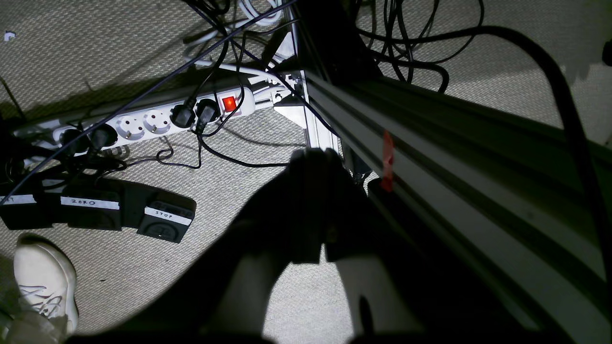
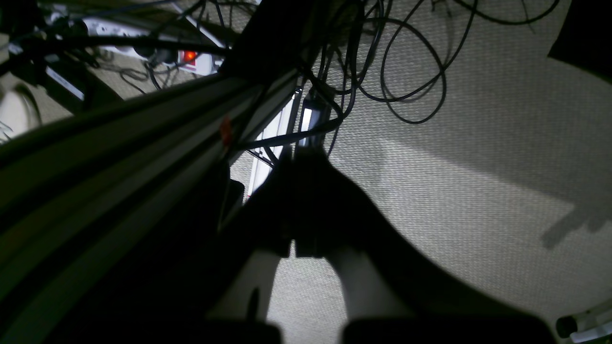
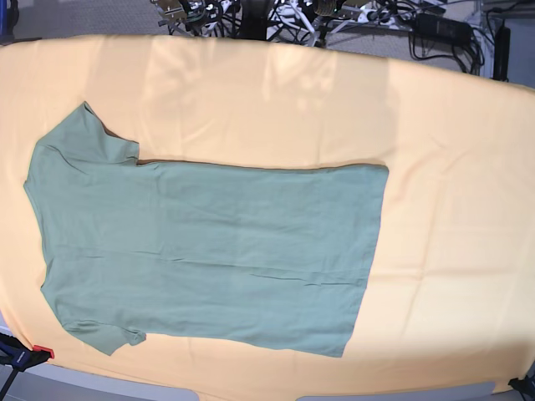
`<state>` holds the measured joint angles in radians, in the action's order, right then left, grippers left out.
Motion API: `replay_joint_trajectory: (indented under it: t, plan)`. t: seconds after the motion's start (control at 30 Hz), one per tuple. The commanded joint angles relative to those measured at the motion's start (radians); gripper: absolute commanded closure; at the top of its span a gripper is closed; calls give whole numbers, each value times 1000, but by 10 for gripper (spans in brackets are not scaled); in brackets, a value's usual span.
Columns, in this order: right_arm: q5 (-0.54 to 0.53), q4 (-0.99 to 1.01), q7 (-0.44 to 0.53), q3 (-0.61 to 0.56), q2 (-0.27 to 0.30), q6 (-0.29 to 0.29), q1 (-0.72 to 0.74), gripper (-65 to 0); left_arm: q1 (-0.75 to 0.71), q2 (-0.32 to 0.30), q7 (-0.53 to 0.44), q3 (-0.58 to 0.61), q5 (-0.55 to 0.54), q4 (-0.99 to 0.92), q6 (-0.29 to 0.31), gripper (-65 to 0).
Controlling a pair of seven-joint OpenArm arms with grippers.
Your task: Fold the T-shirt properly
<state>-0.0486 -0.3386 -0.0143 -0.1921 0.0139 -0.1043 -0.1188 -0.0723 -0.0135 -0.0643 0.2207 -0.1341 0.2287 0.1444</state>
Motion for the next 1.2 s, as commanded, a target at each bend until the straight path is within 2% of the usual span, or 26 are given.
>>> replay_joint_trajectory:
  t: [0.0, 1.17]
  plan:
    - [1, -6, 14, 2, 0, 0, 0, 0, -3, 9, -13, 0, -5, 6, 13, 0]
    - [2, -6, -12, 2, 0, -1, 0, 0, -2, 8, 13, 0, -4, 6, 13, 0]
